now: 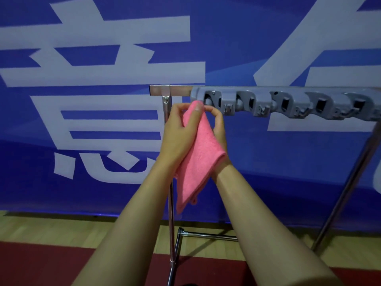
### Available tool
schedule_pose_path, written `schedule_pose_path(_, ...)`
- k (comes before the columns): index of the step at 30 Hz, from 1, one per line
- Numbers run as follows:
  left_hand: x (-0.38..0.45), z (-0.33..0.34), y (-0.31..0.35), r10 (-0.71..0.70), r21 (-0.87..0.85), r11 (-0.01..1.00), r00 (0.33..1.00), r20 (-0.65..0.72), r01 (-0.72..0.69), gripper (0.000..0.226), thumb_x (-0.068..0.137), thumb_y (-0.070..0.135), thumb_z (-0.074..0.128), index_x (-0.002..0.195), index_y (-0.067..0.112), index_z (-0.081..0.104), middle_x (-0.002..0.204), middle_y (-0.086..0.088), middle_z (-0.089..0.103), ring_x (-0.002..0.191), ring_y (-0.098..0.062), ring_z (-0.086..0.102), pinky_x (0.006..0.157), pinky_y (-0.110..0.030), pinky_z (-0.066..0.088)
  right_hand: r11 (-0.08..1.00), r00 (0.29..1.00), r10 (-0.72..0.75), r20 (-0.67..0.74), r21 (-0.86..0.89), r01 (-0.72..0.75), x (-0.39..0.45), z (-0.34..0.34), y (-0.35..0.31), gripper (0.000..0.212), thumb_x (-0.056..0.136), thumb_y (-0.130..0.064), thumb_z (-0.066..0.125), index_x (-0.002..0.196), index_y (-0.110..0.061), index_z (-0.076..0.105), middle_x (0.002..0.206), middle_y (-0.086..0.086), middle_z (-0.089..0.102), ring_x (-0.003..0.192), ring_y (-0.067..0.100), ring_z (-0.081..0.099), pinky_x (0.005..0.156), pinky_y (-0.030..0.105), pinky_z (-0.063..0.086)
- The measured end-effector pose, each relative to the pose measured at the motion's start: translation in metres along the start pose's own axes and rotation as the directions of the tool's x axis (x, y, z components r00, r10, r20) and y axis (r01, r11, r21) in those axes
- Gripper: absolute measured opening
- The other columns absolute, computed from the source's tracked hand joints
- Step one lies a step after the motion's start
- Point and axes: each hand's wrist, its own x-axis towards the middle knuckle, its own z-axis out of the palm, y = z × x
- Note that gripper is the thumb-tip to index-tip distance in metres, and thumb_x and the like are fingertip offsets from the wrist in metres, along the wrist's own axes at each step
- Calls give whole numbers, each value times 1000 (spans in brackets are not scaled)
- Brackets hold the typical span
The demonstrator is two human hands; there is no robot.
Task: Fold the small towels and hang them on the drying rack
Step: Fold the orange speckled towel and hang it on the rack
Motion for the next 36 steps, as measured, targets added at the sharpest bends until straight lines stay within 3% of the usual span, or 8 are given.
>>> schedule_pose_path(5, 6, -6, 1, 57, 97, 994, 998, 5, -57, 43, 99, 56, 61, 127, 23, 60, 113, 5, 72, 96, -1, 71, 78, -21, 59, 954, 1000, 1, 20, -300, 6, 9, -7, -9, 37, 99, -52, 56, 132, -38, 66, 122, -3, 72, 118, 20, 67, 104, 45, 53)
schedule_pose_path(11, -3, -3, -9, -25, -30, 999, 989, 146, 29, 40, 102, 44, 62, 134, 29, 44, 122, 6, 65, 100, -3, 73, 77, -22, 60, 774, 986, -132, 105, -611, 168, 13, -21, -10, 44, 109, -27, 46, 152, -38, 44, 128, -21, 57, 99, -14, 60, 86, 13, 52)
schedule_pose_path(16, -3, 4, -20, 13, 3, 1000, 997, 78, -14, 47, 102, 30, 66, 138, 25, 37, 111, 5, 71, 91, -10, 75, 80, -35, 63, 737, 990, -83, 114, -662, 138, 20, -24, -17, 43, 108, -26, 38, 141, -49, 51, 142, -2, 56, 123, 9, 59, 103, 32, 52)
schedule_pose_path(20, -13, 21, -38, 91, 98, 991, 995, 30, -93, 52, 98, 24, 69, 143, 22, 42, 114, 22, 60, 98, 9, 66, 77, -14, 54, 725, 992, -33, 126, -680, 110, 17, -19, -27, 39, 102, -41, 37, 136, -50, 54, 140, 1, 56, 128, 9, 55, 113, 37, 45)
schedule_pose_path(24, -18, 31, -52, 9, 34, 999, 998, 63, -11, 27, 101, 22, 65, 127, 15, 60, 99, 0, 74, 87, -5, 72, 67, -18, 53, 675, 995, -34, 92, -732, 91, 10, -18, -26, 40, 104, -49, 41, 144, -54, 42, 137, 7, 47, 120, 16, 55, 106, 29, 41)
schedule_pose_path(29, -30, 21, -49, -46, -13, 999, 989, 141, 48, 17, 101, 18, 66, 118, 13, 67, 90, 3, 78, 86, -7, 76, 67, -23, 59, 679, 994, -68, 82, -726, 107, -7, -16, -18, 53, 104, -43, 50, 150, -60, 27, 139, 4, 38, 130, 26, 44, 102, 29, 36)
schedule_pose_path(33, -49, 9, -64, -161, -8, 986, 964, 212, 167, 51, 93, 38, 78, 136, 22, 56, 109, -1, 76, 91, -20, 78, 75, -47, 66, 745, 987, -127, 96, -647, 159, -27, -42, -7, 59, 102, -35, 60, 153, -51, 35, 142, -1, 35, 129, 12, 49, 105, 19, 45)
schedule_pose_path(36, -60, -2, -81, -251, 58, 968, 944, 216, 245, 85, 84, 47, 84, 151, 31, 32, 134, 3, 57, 102, -21, 73, 75, -47, 66, 737, 980, -186, 69, -650, 186, -39, -65, -3, 54, 101, -34, 63, 151, -42, 44, 145, -5, 37, 127, 2, 52, 99, 8, 44)
